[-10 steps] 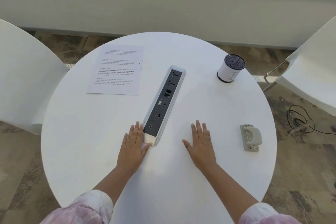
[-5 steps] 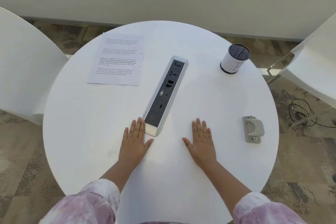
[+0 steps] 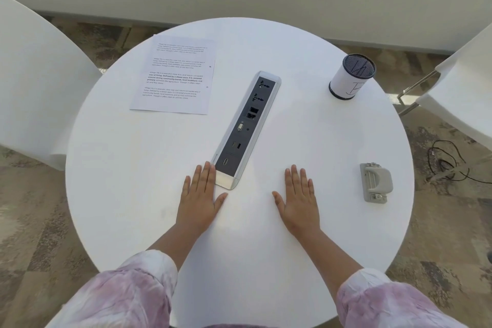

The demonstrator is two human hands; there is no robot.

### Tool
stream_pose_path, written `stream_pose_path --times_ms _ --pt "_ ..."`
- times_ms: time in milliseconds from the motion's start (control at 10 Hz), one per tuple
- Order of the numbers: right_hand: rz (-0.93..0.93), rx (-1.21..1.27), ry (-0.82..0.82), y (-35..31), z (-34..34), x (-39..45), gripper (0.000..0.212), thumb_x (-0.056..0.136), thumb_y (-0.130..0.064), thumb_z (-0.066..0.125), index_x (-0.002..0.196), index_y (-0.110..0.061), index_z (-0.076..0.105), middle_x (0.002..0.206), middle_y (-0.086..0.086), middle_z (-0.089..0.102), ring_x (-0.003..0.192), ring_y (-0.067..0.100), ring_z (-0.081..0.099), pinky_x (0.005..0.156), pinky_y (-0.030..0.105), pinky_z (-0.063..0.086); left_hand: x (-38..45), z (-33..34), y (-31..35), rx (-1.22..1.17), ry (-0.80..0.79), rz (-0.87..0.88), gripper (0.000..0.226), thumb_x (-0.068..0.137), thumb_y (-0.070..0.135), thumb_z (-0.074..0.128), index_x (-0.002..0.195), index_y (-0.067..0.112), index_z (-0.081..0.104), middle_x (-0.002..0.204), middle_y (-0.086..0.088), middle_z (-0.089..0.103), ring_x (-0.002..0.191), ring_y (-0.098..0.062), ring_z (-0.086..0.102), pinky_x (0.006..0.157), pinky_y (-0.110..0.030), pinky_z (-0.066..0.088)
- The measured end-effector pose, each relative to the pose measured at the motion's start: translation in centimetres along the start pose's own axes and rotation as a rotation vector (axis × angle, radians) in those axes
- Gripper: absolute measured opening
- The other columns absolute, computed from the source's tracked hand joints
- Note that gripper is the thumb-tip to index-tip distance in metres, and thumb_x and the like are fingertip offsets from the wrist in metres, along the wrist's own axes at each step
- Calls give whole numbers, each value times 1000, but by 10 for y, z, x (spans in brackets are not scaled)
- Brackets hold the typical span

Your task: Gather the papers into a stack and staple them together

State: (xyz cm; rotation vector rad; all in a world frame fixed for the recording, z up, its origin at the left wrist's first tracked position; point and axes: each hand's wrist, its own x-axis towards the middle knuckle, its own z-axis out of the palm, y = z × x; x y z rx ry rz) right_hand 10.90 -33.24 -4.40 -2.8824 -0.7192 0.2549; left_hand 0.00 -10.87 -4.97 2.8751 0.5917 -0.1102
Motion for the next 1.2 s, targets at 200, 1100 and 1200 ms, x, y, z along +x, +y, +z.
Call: stream_pose_path --times_ms 200,1100,1200 --pt "-4 14 4 2 3 1 78 86 -64 -9 145 -13 -2 154 -2 -4 145 19 -2 113 24 -18 -1 1 1 -23 8 6 69 93 55 7 145 11 20 151 -6 30 139 -18 18 113 -33 1" --pt "-95 6 161 -16 -45 28 80 91 -63 7 146 -6 0 156 9 3 145 16 -9 117 26 -10 18 -36 13 -80 253 112 68 94 54 10 147 14 -4 154 -6 16 141 -20 10 114 -32 4" --pt "-97 47 210 -24 -67 38 81 90 -63 7 146 -5 0 156 8 0 145 20 0 116 25 -12 36 -64 22 -84 287 106 69 94 55 7 148 13 -3 154 -7 11 142 -21 8 114 -35 7"
